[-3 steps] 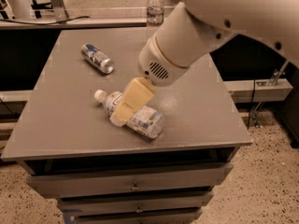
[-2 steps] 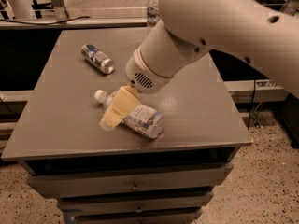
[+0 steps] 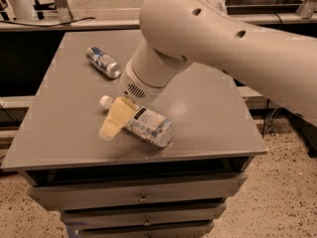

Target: Place blue plastic bottle upright

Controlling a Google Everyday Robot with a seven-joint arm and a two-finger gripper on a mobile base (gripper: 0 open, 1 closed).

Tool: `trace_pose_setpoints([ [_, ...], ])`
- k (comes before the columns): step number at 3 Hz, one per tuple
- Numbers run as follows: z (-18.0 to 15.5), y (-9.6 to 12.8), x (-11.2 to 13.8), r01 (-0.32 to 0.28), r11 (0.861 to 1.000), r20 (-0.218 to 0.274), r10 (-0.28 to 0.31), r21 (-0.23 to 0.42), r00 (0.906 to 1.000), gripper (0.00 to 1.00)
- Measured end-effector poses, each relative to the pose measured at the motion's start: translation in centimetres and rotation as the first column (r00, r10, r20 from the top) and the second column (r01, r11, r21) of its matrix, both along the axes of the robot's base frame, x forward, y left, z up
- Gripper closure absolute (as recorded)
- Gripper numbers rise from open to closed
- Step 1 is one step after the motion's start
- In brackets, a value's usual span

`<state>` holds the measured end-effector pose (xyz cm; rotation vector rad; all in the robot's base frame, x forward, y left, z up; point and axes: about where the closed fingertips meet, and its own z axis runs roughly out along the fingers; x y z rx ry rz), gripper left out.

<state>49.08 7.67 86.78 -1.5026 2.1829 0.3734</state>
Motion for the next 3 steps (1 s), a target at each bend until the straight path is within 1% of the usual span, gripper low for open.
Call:
trace_pose_setpoints([
  [1, -1.1, -0.5, 1.1, 0.024, 0.999, 0.007, -0.023, -0.049, 0.9997, 0.00],
  [2, -2.1, -1.1, 2.0, 0.041, 0.993, 0.019, -0.039, -0.109, 0.9991, 0.19],
  [3, -2.4, -1.8, 2.7, 0.056, 0.986, 0.026, -0.052, -0.155, 0.9983, 0.41],
])
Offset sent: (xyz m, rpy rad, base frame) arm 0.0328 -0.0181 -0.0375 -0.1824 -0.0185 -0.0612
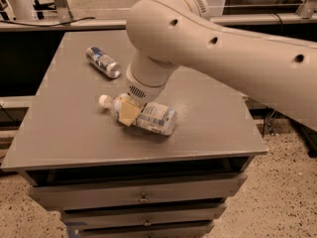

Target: Place blue plastic bottle upright

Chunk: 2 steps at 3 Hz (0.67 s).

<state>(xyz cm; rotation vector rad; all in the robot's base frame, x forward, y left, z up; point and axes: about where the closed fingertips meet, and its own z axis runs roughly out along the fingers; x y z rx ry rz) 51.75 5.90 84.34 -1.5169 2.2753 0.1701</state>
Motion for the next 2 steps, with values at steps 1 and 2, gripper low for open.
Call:
trace_pose_setpoints([
  [1, 0.3, -0.5, 0.5, 0.007, 0.999, 0.007, -0.007, -0.041, 1.0000, 0.65],
  [2, 2.1, -0.9, 1.2, 0.002, 0.998, 0.035, 0.000, -0.056, 0.9994, 0.88],
])
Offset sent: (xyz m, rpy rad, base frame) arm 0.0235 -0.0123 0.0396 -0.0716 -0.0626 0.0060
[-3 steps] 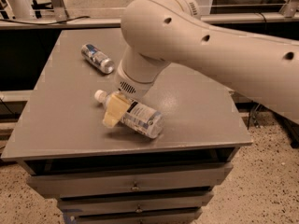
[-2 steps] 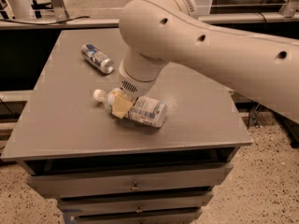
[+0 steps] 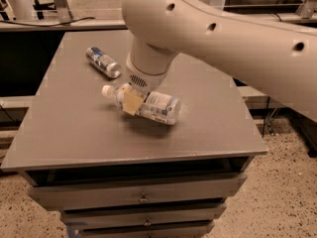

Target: Place blue plastic bottle upright

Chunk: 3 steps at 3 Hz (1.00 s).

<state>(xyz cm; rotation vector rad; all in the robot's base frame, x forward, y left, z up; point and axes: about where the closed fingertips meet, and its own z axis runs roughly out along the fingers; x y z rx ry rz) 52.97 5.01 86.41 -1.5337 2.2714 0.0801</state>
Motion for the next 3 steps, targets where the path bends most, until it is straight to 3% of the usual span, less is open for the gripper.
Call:
trace_pose_setpoints([
  [1, 2.6, -0.9, 1.2, -0.007, 0.999, 0.039, 0.005, 0.049, 0.9992, 1.00],
  [2, 5.1, -2.0, 2.2, -0.035, 0.984, 0.080, 0.022, 0.172, 0.9966, 1.00],
  [3, 6.5, -3.4, 3.0, -0.078, 0.937, 0.129, 0.035, 0.341, 0.9910, 1.00],
])
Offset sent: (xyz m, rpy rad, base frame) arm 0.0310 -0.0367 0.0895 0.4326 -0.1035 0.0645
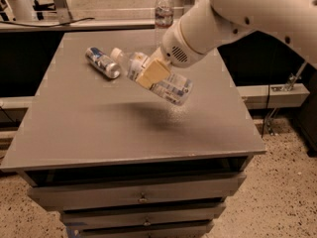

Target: Place blue plastic bottle upright

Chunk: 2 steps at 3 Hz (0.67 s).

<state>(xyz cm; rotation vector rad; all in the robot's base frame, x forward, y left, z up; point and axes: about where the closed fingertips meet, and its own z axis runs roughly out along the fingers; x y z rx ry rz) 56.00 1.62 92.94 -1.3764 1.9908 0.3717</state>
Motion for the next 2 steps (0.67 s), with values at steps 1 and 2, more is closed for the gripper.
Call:
trace_pose_setpoints([
  [1, 1.0, -1.3, 0.3, -0.033, 0.982, 0.052, 0.024, 0.184, 0.9984, 1.00],
  [2, 2.8, -2.6, -0.3, -0.078, 0.930, 0.106, 0.042, 0.360, 0.9934, 1.00],
])
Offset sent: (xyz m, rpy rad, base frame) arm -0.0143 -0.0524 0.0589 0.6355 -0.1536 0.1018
